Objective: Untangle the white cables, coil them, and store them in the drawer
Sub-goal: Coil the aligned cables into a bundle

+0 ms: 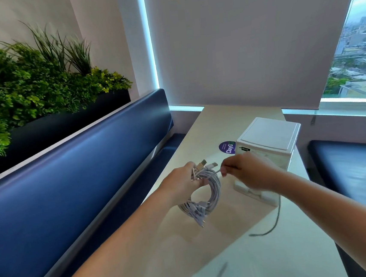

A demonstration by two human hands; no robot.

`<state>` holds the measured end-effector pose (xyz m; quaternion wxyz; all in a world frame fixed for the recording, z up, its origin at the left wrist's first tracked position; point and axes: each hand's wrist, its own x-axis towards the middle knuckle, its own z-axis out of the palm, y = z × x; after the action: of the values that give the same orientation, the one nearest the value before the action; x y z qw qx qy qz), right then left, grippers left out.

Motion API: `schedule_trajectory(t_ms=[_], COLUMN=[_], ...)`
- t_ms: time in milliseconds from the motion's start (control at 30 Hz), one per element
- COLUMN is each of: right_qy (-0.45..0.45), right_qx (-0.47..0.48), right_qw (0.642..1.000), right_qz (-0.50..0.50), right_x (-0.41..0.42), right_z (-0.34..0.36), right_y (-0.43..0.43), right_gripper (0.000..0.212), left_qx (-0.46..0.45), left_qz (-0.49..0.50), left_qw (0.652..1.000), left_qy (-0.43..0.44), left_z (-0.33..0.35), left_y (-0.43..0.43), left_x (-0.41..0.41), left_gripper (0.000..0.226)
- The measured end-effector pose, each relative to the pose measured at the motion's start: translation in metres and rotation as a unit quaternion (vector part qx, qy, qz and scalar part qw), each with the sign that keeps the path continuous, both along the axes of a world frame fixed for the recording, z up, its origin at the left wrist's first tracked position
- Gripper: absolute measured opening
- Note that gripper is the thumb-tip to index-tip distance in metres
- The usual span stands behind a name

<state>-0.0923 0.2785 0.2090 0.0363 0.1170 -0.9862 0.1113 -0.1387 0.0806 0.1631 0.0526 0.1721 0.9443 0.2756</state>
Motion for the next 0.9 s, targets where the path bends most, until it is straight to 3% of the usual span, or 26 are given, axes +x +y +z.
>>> schedule_trajectory(t_ms=[67,133,233,400,533,600,700,833,900], right_qy=[0.044,0.072,0.035,0.008,0.033,0.041,0.022,-0.062,-0.081], right_qx=[0.056,0.054,-0.100,-0.348,-0.556,-0.587,-0.632,-0.782,-0.787], right_qw=[0.997,0.994,0.990,0.933,0.830,0.808,0.773,0.619,0.611], right_qz=[0.033,0.059,0.097,0.097,0.026,-0.015,-0.044,-0.032,-0.036], right_x=[-0.002,-0.004,-0.005,-0.004,0.001,0.006,0.021,0.038,0.039], right_z=[0.001,0.002,-0.001,-0.017,-0.047,-0.063,-0.073,-0.058,-0.050], right_y=[0.009,0.015,0.022,0.028,0.019,0.012,0.002,-0.018,-0.028], right_gripper=[0.024,0.015,0.009,0.019,0.033,0.044,0.037,0.032,0.036], left_qx=[0.006,0.009,0.097,0.296,0.430,0.478,0.528,0.591,0.626], left_qz=[-0.031,-0.066,-0.103,-0.112,-0.064,-0.024,0.051,0.140,0.171], left_qw=[0.999,0.995,0.971,0.892,0.837,0.817,0.792,0.747,0.713], left_qy=[-0.038,-0.078,-0.192,-0.323,-0.331,-0.321,-0.301,-0.270,-0.265], left_z=[0.005,0.015,0.025,0.019,0.011,0.010,0.013,0.017,0.020], left_y=[-0.001,-0.003,-0.009,-0.012,0.002,0.011,0.022,0.036,0.047], left_x=[0.001,0.005,0.012,0.018,0.018,0.019,0.017,0.017,0.022], left_gripper=[0.028,0.021,0.016,0.008,0.007,0.009,0.023,0.016,0.016])
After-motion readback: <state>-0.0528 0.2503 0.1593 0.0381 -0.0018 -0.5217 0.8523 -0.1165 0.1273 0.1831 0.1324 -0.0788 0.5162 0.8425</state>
